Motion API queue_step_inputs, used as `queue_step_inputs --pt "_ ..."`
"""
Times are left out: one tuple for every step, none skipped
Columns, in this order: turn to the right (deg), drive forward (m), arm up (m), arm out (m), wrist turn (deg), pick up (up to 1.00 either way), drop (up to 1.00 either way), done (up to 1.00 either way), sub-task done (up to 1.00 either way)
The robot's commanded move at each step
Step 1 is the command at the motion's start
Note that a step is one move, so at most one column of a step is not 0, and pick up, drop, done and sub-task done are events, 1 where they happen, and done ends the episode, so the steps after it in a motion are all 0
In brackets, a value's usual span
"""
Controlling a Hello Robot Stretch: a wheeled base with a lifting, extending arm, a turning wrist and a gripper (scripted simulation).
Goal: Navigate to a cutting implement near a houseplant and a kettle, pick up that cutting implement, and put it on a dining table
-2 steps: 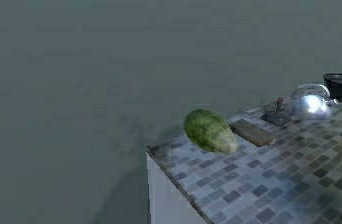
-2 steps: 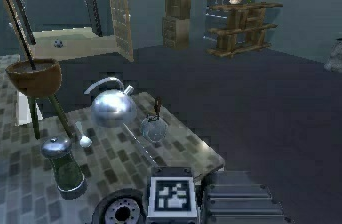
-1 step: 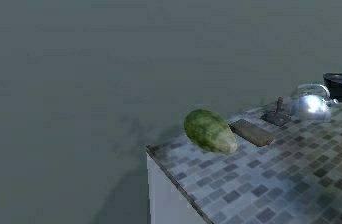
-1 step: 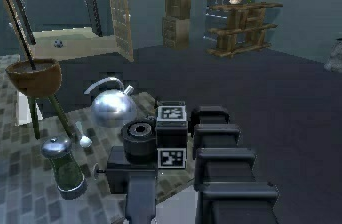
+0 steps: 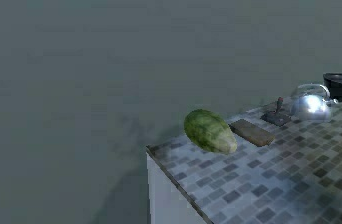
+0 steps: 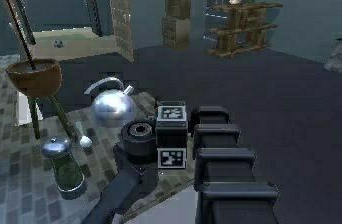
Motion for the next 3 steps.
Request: queue_step_inputs --pt "0.0 0.0 0.0 0.0 45.0 0.0 0.0 0.0 0.0" --pt "0.0 0.0 0.0 0.0 45.0 0.0 0.0 0.0 0.0" --pt "0.0 0.0 0.0 0.0 45.0 0.0 0.0 0.0 0.0"
